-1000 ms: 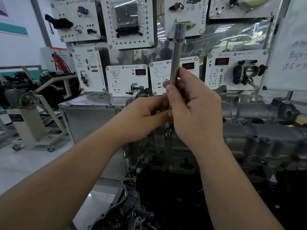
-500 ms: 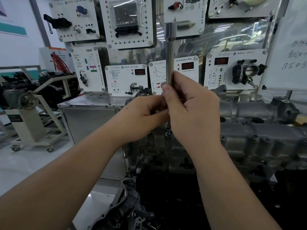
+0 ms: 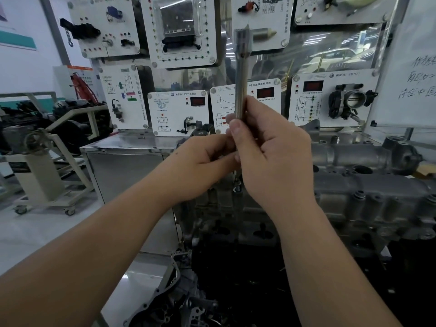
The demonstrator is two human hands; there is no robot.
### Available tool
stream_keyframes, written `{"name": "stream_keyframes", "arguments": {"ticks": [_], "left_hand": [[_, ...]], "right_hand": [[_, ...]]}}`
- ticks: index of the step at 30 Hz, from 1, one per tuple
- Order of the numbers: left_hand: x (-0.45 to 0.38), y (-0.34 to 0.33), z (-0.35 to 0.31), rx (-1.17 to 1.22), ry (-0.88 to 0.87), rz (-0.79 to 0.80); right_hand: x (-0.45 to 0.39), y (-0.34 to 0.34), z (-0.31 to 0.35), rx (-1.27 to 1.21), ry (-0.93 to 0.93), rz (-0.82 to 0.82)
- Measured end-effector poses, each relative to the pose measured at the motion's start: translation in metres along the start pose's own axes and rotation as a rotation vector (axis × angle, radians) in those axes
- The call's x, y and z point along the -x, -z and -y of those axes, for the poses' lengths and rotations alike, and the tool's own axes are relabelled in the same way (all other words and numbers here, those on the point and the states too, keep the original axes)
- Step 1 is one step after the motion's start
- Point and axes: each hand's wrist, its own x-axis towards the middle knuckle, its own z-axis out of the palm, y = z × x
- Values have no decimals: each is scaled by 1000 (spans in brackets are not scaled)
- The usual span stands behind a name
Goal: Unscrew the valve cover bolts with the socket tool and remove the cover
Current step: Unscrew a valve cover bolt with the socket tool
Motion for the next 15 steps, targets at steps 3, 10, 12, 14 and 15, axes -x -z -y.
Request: {"name": "stream_keyframes", "arguments": {"ticks": [3,10,12,14,15], "left_hand": [[1,1,-2,0,-1,20],[-1,1,0,-34,8,-10],[-1,1,3,-29,11,-13],[-1,2,5,0,5,-12],[0,3,4,19,7,-12]], "right_hand": [[0,0,-1,-71,-44,10],[-1,-2,-5,-110,-65,-15],[-2,-1,-6,-99,-62,4],[-2,0,-6,-93,-49,21],[-2,0,-7,-103,-47,27]]}}
